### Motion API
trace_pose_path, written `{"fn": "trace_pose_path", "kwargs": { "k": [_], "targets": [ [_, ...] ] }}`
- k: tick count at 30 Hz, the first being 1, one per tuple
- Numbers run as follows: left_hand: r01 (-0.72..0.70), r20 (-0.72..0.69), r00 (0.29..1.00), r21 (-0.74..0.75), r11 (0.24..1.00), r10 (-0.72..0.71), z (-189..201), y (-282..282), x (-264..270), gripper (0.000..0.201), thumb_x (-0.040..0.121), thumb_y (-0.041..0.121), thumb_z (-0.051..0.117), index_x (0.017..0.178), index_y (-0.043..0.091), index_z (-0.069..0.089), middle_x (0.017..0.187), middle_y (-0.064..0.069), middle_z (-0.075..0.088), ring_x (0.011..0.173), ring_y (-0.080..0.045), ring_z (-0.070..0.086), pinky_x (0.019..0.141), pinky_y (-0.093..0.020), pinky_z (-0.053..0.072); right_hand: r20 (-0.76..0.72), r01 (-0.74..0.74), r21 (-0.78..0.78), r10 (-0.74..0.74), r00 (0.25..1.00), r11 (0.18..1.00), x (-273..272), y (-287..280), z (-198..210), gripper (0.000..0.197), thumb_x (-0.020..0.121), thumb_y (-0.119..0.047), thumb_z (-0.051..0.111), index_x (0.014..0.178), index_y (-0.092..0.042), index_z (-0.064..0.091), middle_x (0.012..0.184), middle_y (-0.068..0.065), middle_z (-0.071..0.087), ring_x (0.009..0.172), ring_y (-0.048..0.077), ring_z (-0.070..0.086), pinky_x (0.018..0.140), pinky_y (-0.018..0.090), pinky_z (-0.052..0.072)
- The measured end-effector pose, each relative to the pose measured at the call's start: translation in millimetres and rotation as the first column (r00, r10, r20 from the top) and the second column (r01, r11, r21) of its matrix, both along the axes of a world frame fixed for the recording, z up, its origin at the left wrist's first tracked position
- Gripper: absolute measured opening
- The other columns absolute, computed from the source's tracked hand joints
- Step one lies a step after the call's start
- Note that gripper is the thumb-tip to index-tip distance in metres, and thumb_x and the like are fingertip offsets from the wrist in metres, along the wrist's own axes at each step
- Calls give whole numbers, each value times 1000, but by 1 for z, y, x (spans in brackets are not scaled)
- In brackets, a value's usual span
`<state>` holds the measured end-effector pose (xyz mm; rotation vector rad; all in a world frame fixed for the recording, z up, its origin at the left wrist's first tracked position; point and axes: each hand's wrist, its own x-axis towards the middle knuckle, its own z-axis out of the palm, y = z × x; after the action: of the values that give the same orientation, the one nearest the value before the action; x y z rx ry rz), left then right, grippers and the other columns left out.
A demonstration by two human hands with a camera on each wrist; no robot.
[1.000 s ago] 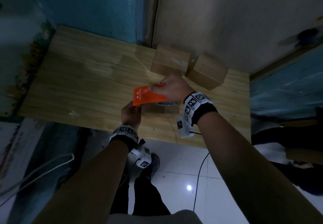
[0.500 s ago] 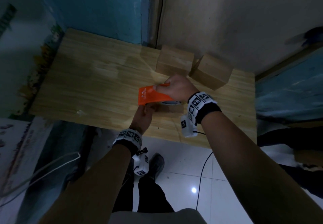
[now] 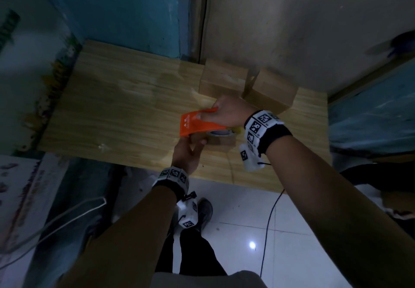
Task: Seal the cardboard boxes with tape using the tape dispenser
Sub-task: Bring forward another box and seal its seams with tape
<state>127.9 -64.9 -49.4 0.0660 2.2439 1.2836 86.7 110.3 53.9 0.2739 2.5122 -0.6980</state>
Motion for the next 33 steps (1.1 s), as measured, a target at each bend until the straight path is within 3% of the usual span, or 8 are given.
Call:
{"fn": "trace_pose_path", "kwargs": {
  "k": [8,14,19,26,29,31,33],
  "targets": [
    [8,-93,996,-81,997,-16,-7,4,2,47,95,44,55,123,6,57,111,-8,65,101,-22,59,76,-25,37,18,9,-13,-9,1000,1000,14,12,1,58,87,-64,61,53,-18,53,53,-1,53,48,13,50,51,26,34],
    [51,-218,975,0,999,-50,-7,8,1,54,98,36,51,147,19,37,105,-2,67,91,-13,60,80,-27,45,0,29,-9,-29,1000,1000,25,25,0,59,86,-68,59,56,-17,56,56,2,55,50,15,52,54,27,37],
    [79,-224,971,-27,997,-83,-8,15,0,59,100,28,50,152,15,27,115,-8,68,101,-28,65,78,-27,42,14,101,-17,-101,995,995,39,45,3,56,88,-61,60,57,-16,53,58,4,53,53,17,51,57,29,36],
    [124,-184,975,-36,992,-129,-5,20,-2,59,101,31,46,153,14,24,123,-12,64,107,-32,62,78,-28,41,-16,163,-19,-163,987,987,51,51,2,59,87,-65,60,55,-16,48,54,3,49,47,16,47,52,27,31],
    [218,-117,969,-9,976,-217,-16,11,-12,57,101,32,44,153,21,25,128,-13,61,110,-33,61,85,-35,48,-41,162,2,-162,986,987,51,51,-1,59,86,-63,61,52,-18,45,50,1,46,43,14,44,50,26,30],
    [188,26,981,65,980,-190,-20,3,-21,50,97,39,37,146,35,36,128,-8,61,114,-33,59,94,-44,50,-43,154,4,-154,987,988,51,50,-4,58,85,-61,62,51,-18,45,48,0,45,41,13,42,48,26,29],
    [116,66,990,88,989,-122,-20,4,-30,46,94,44,32,133,28,50,121,-9,62,111,-33,58,94,-42,47,-50,158,1,-157,986,987,50,50,-6,58,84,-62,62,50,-18,45,46,0,45,37,11,40,46,25,29]
  ]
}}
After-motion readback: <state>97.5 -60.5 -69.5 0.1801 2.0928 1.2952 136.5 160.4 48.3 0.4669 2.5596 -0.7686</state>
